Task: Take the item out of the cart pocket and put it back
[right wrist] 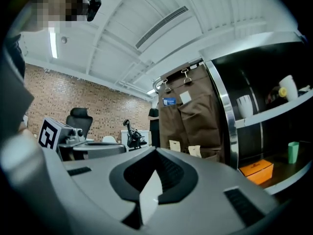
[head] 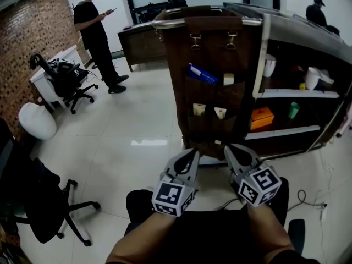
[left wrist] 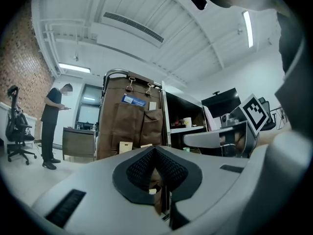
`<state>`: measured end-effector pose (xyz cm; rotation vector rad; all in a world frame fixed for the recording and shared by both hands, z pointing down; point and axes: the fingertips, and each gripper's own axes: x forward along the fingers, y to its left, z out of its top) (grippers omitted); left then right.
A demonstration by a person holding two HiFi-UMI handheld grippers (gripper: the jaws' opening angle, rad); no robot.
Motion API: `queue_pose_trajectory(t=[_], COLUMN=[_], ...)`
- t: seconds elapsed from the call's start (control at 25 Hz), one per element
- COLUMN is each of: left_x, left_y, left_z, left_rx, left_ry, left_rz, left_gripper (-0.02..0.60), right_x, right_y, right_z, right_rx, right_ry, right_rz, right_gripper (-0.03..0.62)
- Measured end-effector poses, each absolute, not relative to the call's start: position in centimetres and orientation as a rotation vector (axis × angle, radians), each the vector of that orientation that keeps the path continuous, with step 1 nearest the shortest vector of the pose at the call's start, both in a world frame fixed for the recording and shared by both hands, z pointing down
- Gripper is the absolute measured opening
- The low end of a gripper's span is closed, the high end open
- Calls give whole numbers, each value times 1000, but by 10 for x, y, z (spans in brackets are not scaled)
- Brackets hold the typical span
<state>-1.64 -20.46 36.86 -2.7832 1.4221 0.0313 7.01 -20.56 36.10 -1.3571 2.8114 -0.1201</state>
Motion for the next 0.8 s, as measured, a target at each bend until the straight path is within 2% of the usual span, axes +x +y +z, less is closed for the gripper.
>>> queue_pose_trajectory(t=[0.8], left_x=[-11], left_y=[-203], left_z=[369], left_rx=[-2787], left_ry=[1397], left_rz=[26], left_gripper=[0], right_x=[64], right_y=[-202], right_z=[356], right_rx=[-1339], right_ry=[2808], right_rz=[-94], right_gripper=[11])
